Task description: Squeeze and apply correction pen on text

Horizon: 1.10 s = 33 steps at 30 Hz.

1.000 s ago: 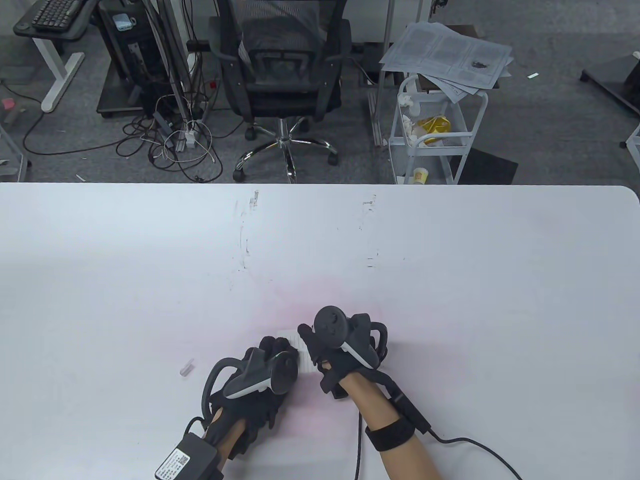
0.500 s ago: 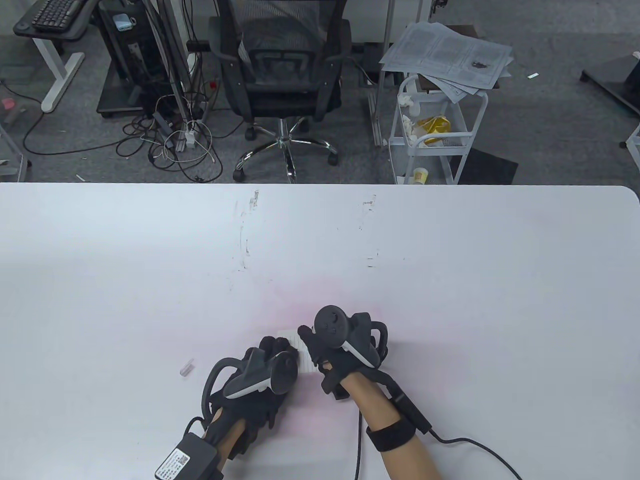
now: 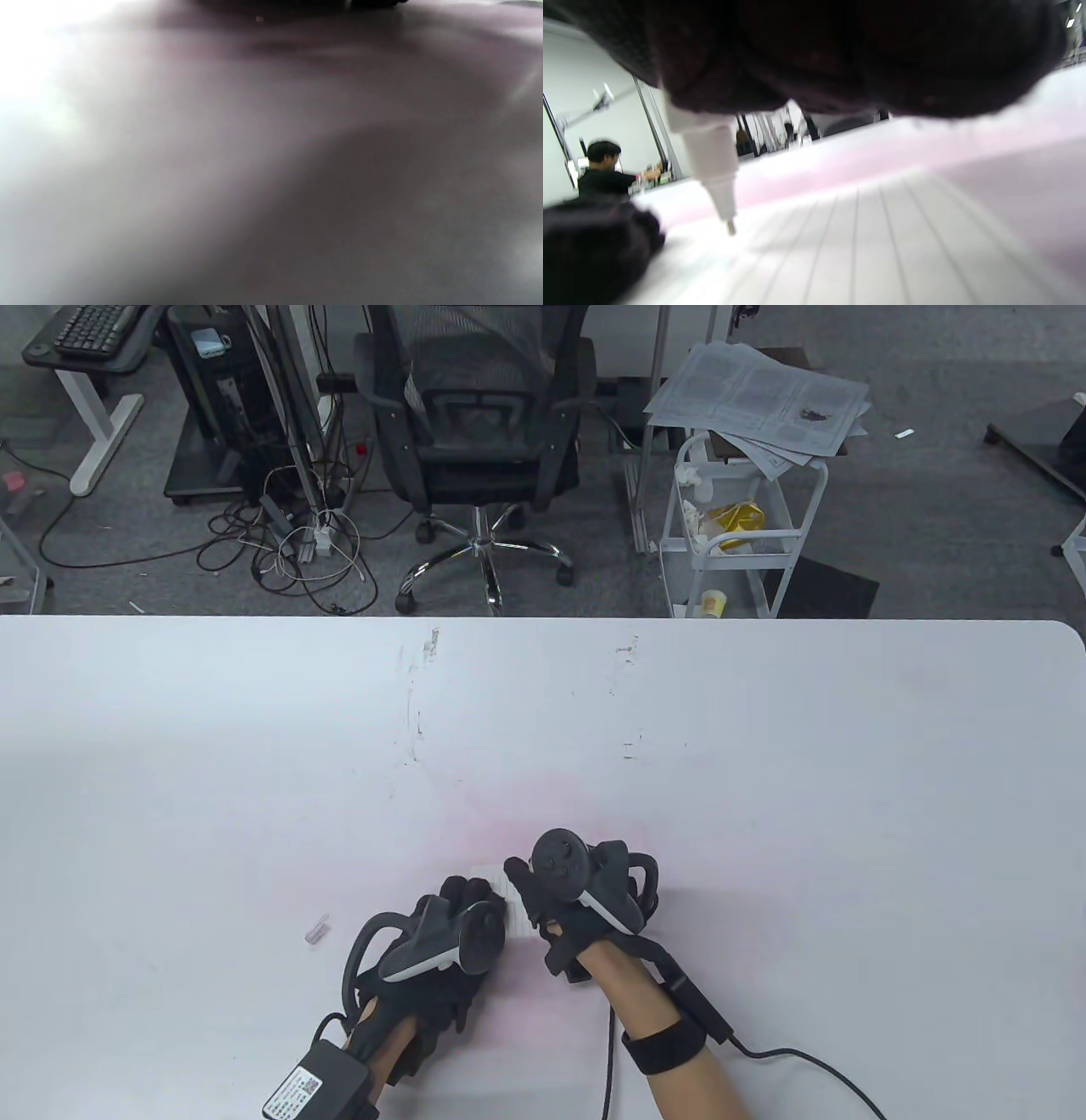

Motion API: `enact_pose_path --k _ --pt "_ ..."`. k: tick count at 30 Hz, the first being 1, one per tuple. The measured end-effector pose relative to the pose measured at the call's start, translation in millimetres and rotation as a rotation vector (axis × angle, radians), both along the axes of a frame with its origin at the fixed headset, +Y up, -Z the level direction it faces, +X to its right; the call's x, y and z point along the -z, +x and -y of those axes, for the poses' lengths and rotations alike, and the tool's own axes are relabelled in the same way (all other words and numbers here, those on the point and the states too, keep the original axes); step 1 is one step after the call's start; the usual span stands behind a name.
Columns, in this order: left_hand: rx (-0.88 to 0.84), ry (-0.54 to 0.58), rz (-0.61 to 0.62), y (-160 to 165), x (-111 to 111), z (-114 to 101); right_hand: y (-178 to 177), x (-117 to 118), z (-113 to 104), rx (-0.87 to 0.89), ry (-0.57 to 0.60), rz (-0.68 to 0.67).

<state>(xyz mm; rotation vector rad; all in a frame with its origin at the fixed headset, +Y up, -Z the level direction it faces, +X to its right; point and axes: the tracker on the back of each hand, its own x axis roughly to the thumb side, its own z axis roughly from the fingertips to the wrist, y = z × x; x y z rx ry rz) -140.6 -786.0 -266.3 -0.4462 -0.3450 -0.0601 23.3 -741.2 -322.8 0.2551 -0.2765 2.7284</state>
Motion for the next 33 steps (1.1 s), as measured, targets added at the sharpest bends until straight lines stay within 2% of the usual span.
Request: enact_pose_path --k 9,13,21,33 --pt "-0.001 -0.007 0.0 -1 0 1 45 -33 -27 0.129 0.151 0.028" --pt "0.003 -0.016 -0.001 -1 0 1 68 -48 -30 0.206 0.189 0.064" --pt "0.005 -0.031 -0.002 -2 -1 1 103 -61 -23 0.359 0.19 0.129" --pt "-0.01 -0.013 -0.011 -9 0 -1 114 -69 -23 0.463 0.18 0.125"
